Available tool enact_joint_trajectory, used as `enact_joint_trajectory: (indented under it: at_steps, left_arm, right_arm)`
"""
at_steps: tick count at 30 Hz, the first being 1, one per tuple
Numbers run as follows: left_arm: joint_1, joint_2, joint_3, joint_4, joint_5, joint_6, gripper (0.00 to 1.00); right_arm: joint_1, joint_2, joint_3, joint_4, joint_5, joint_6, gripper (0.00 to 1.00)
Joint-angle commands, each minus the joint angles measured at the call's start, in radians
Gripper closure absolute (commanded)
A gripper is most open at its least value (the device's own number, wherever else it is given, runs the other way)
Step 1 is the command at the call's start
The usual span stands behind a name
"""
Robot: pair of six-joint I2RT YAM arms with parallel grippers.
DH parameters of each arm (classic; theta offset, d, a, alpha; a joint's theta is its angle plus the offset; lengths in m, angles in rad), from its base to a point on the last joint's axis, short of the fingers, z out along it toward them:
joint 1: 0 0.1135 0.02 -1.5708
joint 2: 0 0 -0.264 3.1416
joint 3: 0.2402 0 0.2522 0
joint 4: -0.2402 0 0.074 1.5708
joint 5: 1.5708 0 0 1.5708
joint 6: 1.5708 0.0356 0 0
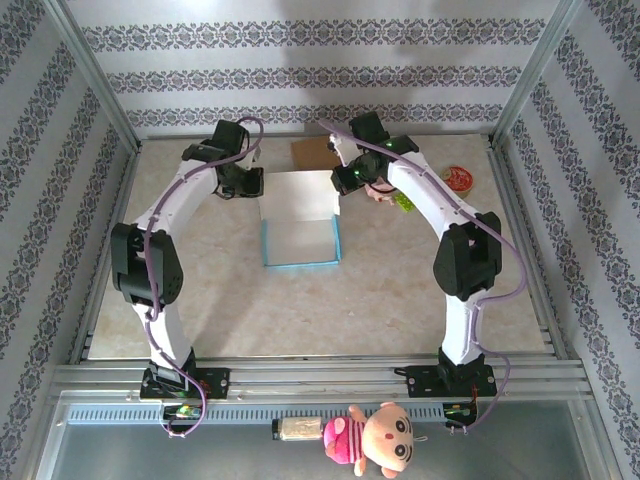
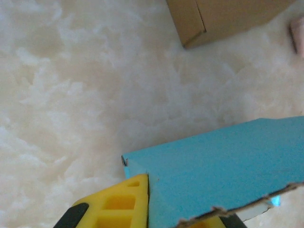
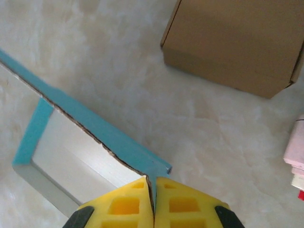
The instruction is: Fold the paper box
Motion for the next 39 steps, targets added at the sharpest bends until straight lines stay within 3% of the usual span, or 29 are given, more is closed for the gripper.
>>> enact_joint_trajectory:
  at_steps: [1, 5, 12, 21, 39]
  left_arm:
    - [0.004, -0.043, -0.076, 0.184, -0.049, -0.173, 0.91]
    - [-0.001, -0.065, -0.158, 0.293, -0.06, -0.224, 0.9]
    - [-0.022, -0.11, -0.279, 0.427, -0.08, -0.268, 0.89]
    - [-0.043, -0.185, -0.411, 0.51, -0.08, -0.341, 0.87]
    - [-0.101, -0.361, -0.717, 0.638, -0.114, -0.507, 0.83]
  right_arm:
    - [-0.004, -0.043, -0.057, 0.171, 0.056, 0.266, 0.93]
    - [0.007, -0.085, -0.186, 0.353, 0.034, 0.42, 0.91]
    - [0.024, -0.158, -0.396, 0.548, 0.103, 0.517, 0.93]
    - [0.036, -0.228, -0.525, 0.621, 0.141, 0.578, 0.92]
    - [0.163, -0.364, -0.865, 0.804, 0.309, 0.641, 0.89]
